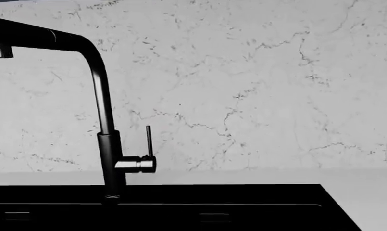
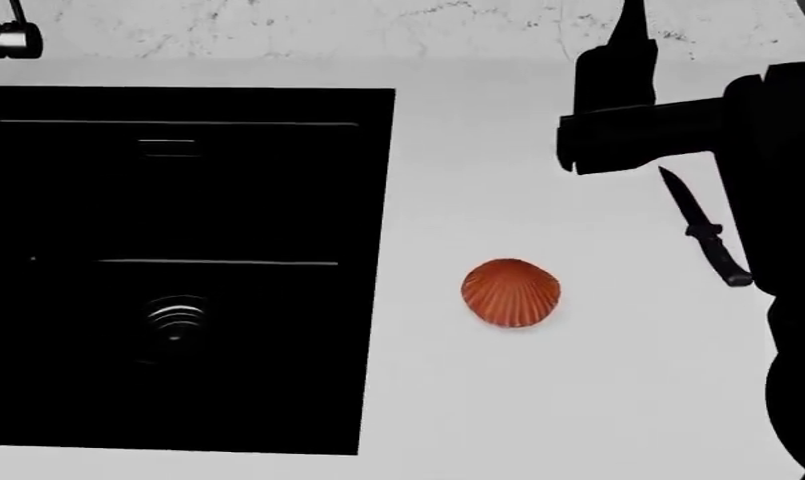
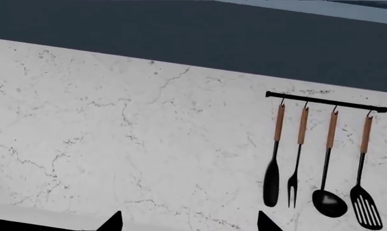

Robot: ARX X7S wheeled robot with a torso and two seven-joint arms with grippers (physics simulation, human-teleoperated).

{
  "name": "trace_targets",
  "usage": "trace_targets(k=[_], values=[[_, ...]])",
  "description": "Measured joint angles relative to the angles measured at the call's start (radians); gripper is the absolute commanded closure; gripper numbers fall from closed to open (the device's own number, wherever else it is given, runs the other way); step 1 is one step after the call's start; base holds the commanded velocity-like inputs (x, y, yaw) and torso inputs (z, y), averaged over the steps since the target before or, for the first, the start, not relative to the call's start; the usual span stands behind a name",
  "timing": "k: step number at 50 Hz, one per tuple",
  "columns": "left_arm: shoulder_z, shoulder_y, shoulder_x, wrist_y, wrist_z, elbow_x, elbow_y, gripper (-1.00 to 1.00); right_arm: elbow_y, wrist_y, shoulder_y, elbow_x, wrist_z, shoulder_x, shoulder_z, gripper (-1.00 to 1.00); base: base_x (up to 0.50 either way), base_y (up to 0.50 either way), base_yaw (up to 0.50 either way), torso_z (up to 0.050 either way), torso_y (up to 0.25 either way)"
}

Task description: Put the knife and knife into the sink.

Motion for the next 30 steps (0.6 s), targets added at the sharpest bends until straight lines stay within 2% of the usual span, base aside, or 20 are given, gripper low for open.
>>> trace_targets(k=[3,12,22,30], values=[[-0.001,0.000,-0.001,-0.002,-0.001,-0.002,0.001,-1.00,-0.003,0.002,0.000,0.006,-0.002,-0.001,0.004,-1.00,0.49,0.00,0.00,0.000,0.000],[0.000,-0.003,-0.001,-0.006,-0.001,-0.008,0.002,-1.00,-0.012,0.029,0.003,0.017,0.004,-0.001,0.007,-1.00,0.00,0.00,0.00,0.000,0.000],[-0.007,0.002,-0.005,-0.009,-0.003,-0.014,0.008,-1.00,-0.029,0.049,0.001,0.041,-0.004,-0.002,0.015,-1.00,0.19,-0.38,0.00,0.000,0.000],[-0.011,0.006,-0.004,-0.011,-0.004,-0.024,0.013,-1.00,-0.040,0.058,0.000,0.045,0.000,0.003,0.012,-1.00,0.09,-0.04,0.00,0.000,0.001]])
